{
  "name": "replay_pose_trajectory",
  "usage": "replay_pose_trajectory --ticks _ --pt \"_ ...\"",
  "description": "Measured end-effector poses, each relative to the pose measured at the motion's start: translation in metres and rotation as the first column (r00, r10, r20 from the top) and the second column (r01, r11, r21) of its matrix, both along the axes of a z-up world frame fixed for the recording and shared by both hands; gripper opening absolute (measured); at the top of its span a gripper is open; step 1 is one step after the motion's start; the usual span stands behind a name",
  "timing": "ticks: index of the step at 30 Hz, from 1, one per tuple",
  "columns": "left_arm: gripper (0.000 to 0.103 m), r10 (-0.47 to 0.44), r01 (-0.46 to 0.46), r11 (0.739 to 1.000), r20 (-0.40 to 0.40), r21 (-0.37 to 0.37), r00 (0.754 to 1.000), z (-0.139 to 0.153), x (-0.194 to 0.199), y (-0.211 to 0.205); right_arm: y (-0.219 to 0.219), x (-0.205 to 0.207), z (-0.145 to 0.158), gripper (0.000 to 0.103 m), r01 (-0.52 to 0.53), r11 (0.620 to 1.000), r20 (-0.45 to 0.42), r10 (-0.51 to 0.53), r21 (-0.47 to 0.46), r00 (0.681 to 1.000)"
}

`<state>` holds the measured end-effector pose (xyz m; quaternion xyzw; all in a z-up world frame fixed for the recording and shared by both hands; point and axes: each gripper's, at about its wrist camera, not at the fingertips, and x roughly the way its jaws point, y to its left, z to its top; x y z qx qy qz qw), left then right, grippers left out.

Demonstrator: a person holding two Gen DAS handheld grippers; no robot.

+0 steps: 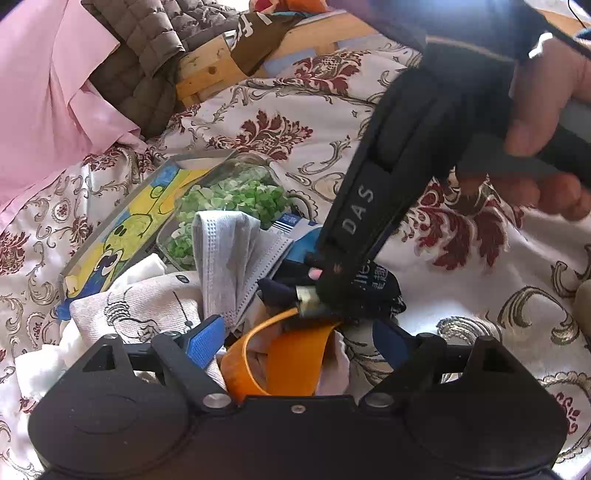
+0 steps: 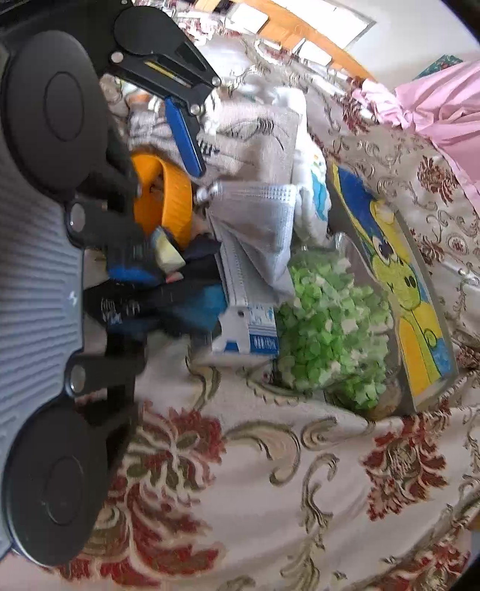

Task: Organize soft objects
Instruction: 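Grasp the orange strap with the left tool while the right tool grasps the black cloth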

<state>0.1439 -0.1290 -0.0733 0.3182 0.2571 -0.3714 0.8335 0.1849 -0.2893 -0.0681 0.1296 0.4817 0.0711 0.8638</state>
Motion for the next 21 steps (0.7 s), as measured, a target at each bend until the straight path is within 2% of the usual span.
replay_pose_trajectory --ticks 6,11,13,16,19,21 --pt "0.089 -0.008 0.008 1.0 -0.019 0.003 1.0 -0.002 0.0 -0.002 -0.017 -0.005 0.011 0.004 0.101 0.991 0.06 -0.097 -0.084 0.994" --pt "0.089 0.042 -0.043 0.999 -0.044 -0.018 0.998 0.004 0.006 -0.004 -0.027 -0.002 0.014 0.004 0.126 0.991 0.076 -0.124 -0.033 0.989" --pt "0.089 0.041 -0.041 0.999 -0.016 0.023 0.999 0.003 0.006 -0.011 -0.027 -0.003 0.012 0.004 0.114 0.993 0.072 -0.112 -0.027 0.991" --pt "0.083 -0.014 0.008 0.991 0.047 0.13 0.999 0.001 0.004 -0.026 -0.029 0.001 0.006 0.004 0.103 0.995 0.043 -0.102 -0.013 0.994" --pt "0.081 -0.071 0.061 0.977 0.043 0.203 0.997 0.003 0.007 -0.038 -0.033 0.001 0.001 0.004 0.1 0.995 0.021 -0.1 0.007 0.995" --pt "0.069 -0.099 0.091 0.96 0.02 0.264 0.995 0.002 0.01 -0.045 -0.036 0.002 0.002 0.004 0.11 0.994 0.021 -0.11 0.024 0.994"
